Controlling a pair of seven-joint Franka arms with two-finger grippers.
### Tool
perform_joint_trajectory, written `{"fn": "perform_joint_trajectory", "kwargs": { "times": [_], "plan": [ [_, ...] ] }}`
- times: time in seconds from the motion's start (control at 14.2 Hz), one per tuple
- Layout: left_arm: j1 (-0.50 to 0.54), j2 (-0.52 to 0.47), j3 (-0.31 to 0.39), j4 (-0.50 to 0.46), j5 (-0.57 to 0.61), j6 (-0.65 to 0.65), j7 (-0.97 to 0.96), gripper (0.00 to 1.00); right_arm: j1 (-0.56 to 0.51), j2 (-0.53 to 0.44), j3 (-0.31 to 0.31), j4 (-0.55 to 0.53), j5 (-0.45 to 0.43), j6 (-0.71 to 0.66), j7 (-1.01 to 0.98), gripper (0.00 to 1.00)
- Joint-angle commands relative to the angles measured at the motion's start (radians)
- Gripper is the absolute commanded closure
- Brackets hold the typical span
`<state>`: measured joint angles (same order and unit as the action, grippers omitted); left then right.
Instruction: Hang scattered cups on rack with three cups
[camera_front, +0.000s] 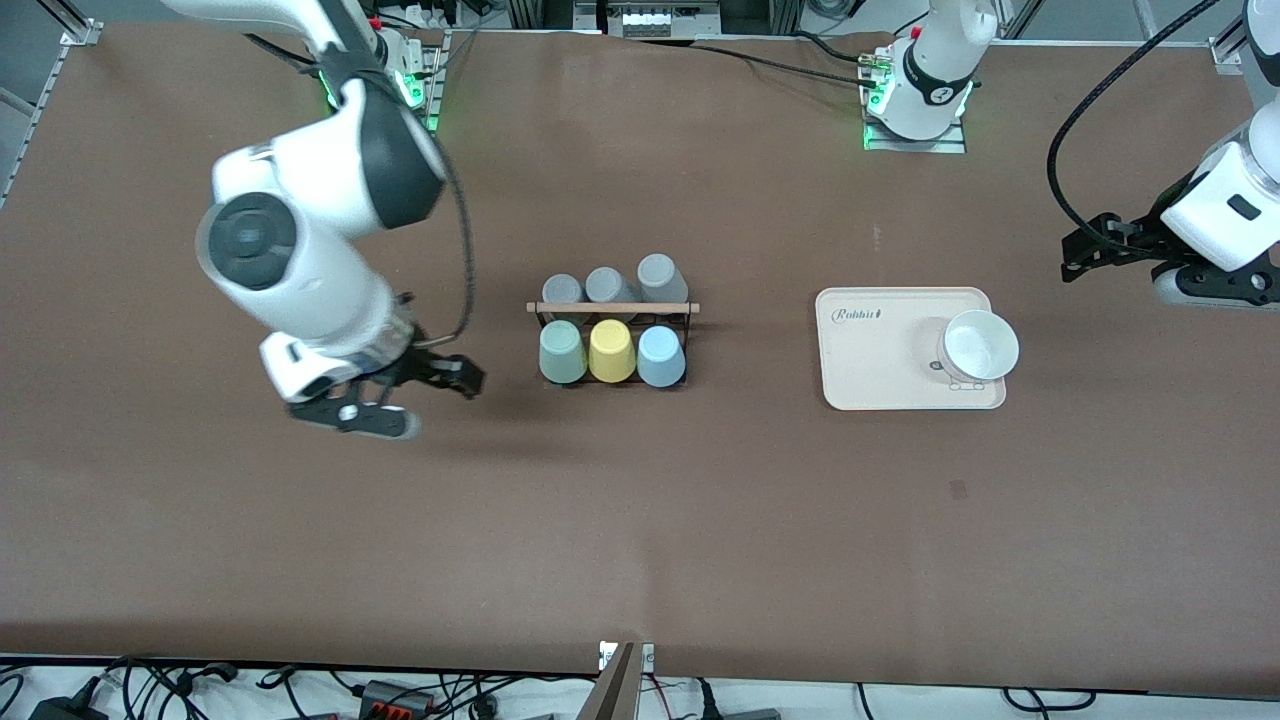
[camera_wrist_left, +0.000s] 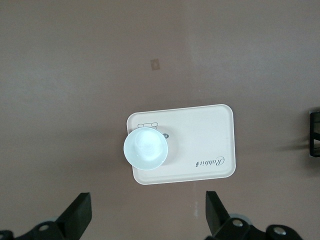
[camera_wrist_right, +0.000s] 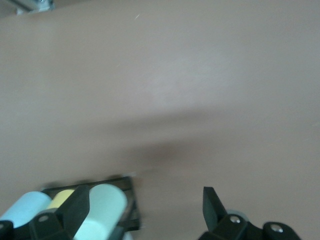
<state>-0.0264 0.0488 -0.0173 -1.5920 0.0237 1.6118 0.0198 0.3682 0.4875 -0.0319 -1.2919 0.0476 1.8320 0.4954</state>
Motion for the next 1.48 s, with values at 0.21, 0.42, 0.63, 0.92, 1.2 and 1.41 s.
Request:
{"fn": "perform_joint_trajectory", "kwargs": {
  "times": [0.21,0.42,0.63,0.92,1.2,1.41],
  "plan": [
    [0.010,-0.013,-0.010,-0.008,-0.011,0.008,0.006,0.00,-0.210,-0.104,0.013,-0.009,-0.003,-0.111,-0.303,0.00],
    [0.010,-0.013,-0.012,-0.008,-0.011,0.007,0.006,0.00,-0.287,-0.142,0.009,-0.009,-0.005,-0.213,-0.421,0.00],
    [0.008,-0.013,-0.012,-0.008,-0.011,0.008,0.006,0.00,-0.334,-0.202,0.004,-0.017,-0.011,-0.215,-0.535,0.00],
    [0.008,-0.013,-0.012,-0.008,-0.011,0.007,0.006,0.00,-0.342,-0.230,-0.028,-0.023,-0.014,-0.215,-0.583,0.00],
    [0.011,-0.013,-0.010,-0.008,-0.011,0.007,0.006,0.00,-0.342,-0.341,-0.028,-0.208,-0.015,-0.133,-0.583,0.00],
    [0.008,-0.013,-0.010,-0.008,-0.011,0.007,0.006,0.00,-0.338,-0.447,-0.026,-0.371,-0.032,-0.054,-0.580,0.00]
  ]
}}
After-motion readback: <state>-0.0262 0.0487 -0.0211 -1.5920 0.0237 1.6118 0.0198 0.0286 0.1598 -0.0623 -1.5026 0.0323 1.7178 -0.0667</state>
